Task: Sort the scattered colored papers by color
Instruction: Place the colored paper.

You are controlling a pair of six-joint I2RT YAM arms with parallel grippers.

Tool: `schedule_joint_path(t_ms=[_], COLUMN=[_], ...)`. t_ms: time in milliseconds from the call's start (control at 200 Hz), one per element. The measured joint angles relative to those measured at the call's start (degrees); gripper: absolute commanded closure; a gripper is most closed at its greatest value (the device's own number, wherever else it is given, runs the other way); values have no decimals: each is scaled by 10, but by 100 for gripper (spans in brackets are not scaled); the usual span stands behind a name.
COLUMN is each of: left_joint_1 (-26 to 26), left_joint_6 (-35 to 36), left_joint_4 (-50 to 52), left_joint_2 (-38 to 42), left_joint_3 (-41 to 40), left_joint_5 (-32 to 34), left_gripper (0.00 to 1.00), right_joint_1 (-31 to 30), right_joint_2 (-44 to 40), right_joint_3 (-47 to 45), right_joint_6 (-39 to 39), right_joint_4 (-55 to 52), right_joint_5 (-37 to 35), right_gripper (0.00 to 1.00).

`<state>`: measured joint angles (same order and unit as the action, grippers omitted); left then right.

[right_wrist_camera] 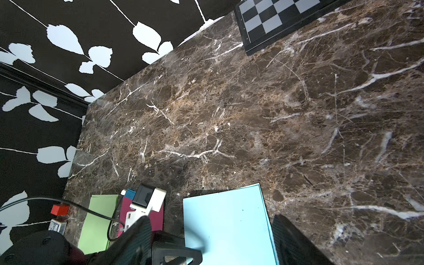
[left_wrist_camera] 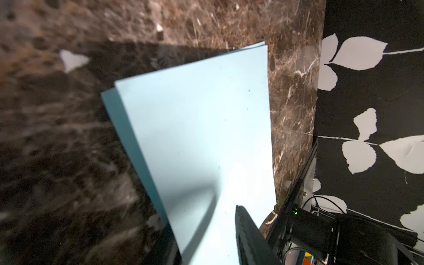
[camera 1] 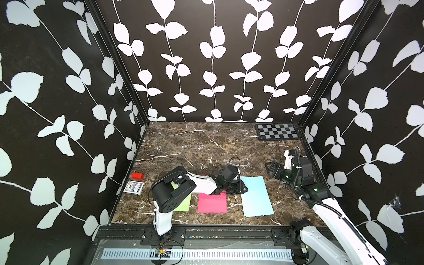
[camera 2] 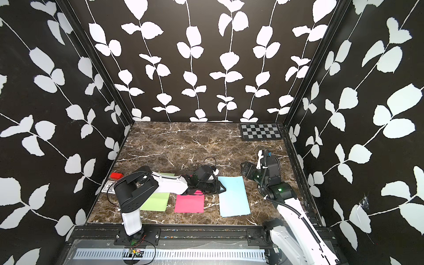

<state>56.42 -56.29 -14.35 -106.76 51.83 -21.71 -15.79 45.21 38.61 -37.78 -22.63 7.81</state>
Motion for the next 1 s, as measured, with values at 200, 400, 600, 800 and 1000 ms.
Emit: schedule_joint_path(t_ms=[200, 400, 600, 800, 1000], left_joint_1=[0, 0, 0, 0, 0], left_joint_6=[21, 33, 42, 54, 87], left_joint_4=[38, 57, 88, 114, 170], left_joint_2=[12, 20, 29, 47, 83], left_joint_3=[12, 14, 14, 14, 22], left_joint_5=[15, 25, 37, 54, 99], left_gripper=[60, 59, 59, 59, 53], right_joint_1=[0, 0, 0, 0, 0], right_joint_2=[1, 3, 4, 12, 26], right_joint_3=[0, -4, -9, -9, -9], right_joint_6=[-4, -8, -11, -13, -12], right_joint_4=[10, 18, 19, 26, 32], right_joint_5=[3, 7, 9, 13, 19], right_gripper=[18, 18, 17, 17, 16])
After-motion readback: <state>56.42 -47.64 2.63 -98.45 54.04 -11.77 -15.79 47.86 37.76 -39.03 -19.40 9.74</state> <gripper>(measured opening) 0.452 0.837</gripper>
